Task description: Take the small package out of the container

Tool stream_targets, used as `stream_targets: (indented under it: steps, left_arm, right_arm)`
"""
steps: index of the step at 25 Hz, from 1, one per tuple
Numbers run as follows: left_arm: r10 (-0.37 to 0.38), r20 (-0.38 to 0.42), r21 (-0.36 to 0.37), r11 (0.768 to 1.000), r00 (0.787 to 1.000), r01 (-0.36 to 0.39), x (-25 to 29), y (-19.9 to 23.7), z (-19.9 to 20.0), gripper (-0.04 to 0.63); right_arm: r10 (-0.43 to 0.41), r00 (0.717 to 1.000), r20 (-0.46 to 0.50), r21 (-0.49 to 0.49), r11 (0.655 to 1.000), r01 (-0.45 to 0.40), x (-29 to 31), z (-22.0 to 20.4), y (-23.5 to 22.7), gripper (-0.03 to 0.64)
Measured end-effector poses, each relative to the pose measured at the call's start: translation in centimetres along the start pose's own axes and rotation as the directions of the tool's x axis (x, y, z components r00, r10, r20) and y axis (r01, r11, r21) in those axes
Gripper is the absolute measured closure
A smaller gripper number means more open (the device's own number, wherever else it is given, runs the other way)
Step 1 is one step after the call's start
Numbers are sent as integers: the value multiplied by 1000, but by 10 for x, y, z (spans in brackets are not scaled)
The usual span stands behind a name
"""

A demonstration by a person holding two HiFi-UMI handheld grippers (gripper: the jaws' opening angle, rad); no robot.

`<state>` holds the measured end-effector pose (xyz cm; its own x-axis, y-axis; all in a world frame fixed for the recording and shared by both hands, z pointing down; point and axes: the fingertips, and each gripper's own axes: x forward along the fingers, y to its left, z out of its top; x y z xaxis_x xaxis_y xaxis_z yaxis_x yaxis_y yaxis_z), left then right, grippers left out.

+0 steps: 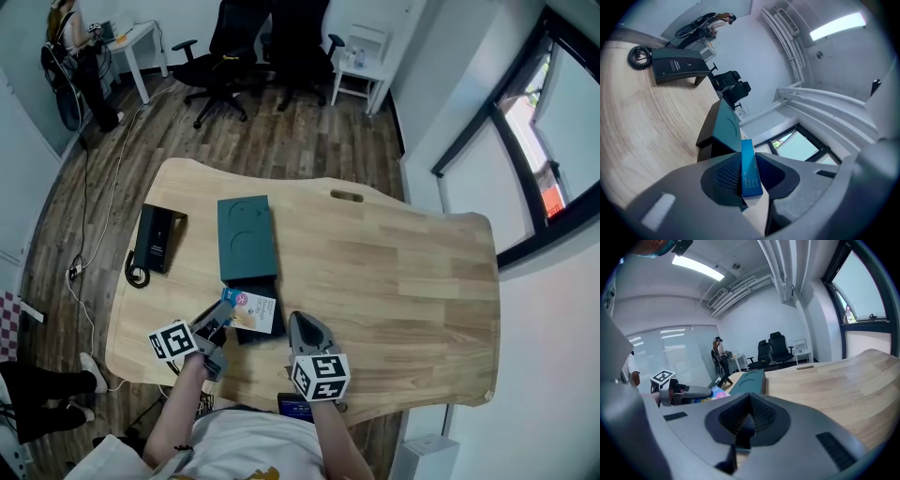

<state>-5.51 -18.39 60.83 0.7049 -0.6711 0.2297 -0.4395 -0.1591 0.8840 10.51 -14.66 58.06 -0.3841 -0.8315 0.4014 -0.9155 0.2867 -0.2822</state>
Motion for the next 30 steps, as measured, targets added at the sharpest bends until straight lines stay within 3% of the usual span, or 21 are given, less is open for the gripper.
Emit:
stream_targets:
  steps: [18, 30]
  left_arm:
    - [-118, 161, -128, 982, 980, 139, -38, -44, 21, 500]
    - [-135, 248, -79, 984, 959, 159, -70, -71, 38, 500]
  right_arm:
    - [24, 998, 65, 4, 1000, -24, -24, 16, 21, 614]
    - [47, 992, 119, -38, 998, -43, -35, 30, 36, 614]
